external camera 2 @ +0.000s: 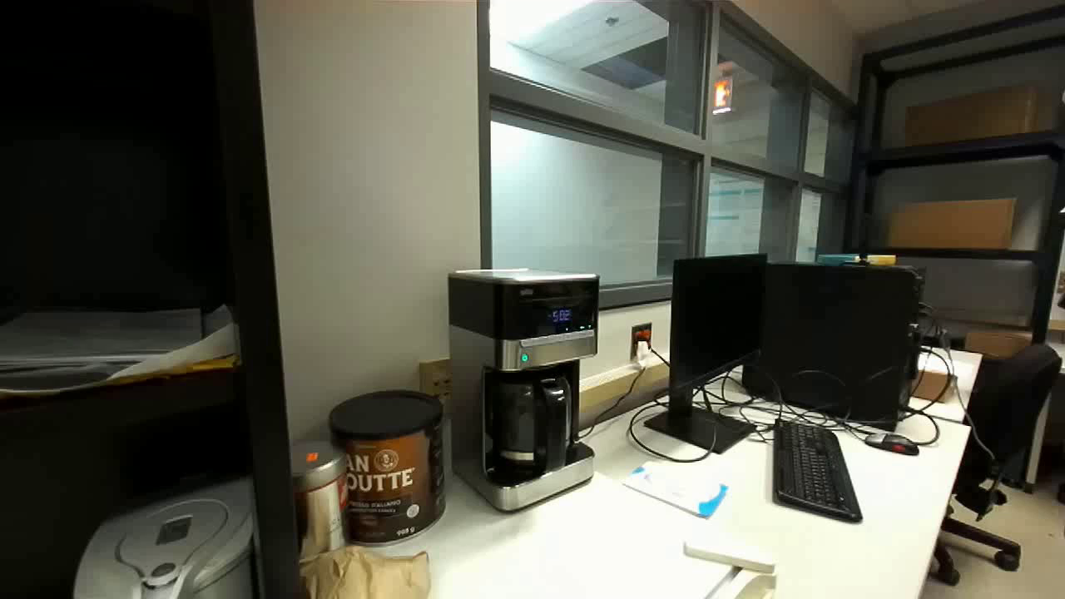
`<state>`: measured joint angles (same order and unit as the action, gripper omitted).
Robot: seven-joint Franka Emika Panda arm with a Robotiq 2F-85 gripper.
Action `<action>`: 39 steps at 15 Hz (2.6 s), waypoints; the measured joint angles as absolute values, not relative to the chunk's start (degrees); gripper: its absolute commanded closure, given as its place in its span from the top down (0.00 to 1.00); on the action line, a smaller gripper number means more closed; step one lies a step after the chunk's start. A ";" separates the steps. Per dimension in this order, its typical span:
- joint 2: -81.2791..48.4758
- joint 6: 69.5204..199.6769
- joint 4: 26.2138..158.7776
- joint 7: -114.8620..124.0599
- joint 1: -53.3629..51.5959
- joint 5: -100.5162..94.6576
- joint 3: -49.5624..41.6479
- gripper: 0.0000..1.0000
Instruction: Press a button on the coffee maker
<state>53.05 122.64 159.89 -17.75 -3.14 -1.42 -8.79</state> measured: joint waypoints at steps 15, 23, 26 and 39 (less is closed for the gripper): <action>49.31 129.15 159.75 -16.96 -2.20 -5.65 -6.39 1.00; 32.03 145.56 153.55 -16.82 2.46 -20.29 -1.20 0.74; 24.10 149.79 148.50 -16.88 4.09 -25.98 0.02 0.53; -3.07 161.27 125.77 -12.96 5.33 -46.12 1.49 0.00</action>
<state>-3.07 161.27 125.77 -12.96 5.33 -46.12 1.49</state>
